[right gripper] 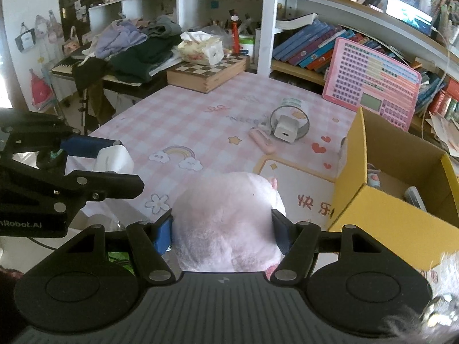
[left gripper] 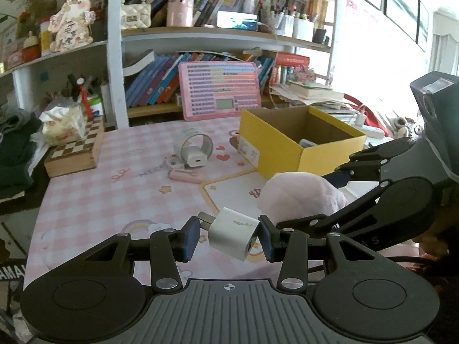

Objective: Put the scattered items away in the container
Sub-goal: 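Lift the pink pig and white cube and carry both over the yellow box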

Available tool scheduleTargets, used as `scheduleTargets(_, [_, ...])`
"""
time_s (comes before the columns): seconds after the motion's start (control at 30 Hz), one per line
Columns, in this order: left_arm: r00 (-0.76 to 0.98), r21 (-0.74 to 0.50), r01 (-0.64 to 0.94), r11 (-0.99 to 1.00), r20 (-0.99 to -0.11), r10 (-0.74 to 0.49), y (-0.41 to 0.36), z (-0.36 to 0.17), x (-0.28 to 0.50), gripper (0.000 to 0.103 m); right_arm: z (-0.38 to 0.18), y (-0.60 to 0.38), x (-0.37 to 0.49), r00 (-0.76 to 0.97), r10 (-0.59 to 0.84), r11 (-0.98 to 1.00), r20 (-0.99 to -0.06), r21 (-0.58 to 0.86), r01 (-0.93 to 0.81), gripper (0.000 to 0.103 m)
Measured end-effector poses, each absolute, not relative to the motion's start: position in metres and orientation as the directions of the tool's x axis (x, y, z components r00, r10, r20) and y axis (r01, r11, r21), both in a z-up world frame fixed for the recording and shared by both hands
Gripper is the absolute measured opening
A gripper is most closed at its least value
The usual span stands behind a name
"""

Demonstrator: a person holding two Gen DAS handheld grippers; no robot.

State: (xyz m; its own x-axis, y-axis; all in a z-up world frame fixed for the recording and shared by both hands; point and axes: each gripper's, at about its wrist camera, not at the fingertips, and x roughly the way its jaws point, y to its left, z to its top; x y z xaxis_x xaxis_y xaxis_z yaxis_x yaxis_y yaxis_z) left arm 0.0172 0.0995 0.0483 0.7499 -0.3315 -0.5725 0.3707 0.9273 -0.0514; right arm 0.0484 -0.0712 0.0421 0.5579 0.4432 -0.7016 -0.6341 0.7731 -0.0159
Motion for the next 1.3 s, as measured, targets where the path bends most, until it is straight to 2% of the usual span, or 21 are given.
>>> scheduleTargets(1.3, [0.595,-0.076,0.632,0.771,-0.59,-0.545,0.028,0.038,0.025,0.042,0.032,-0.157,0.01,0.64,0.239,0.94,-0.73,0.009,-0.34,0.066])
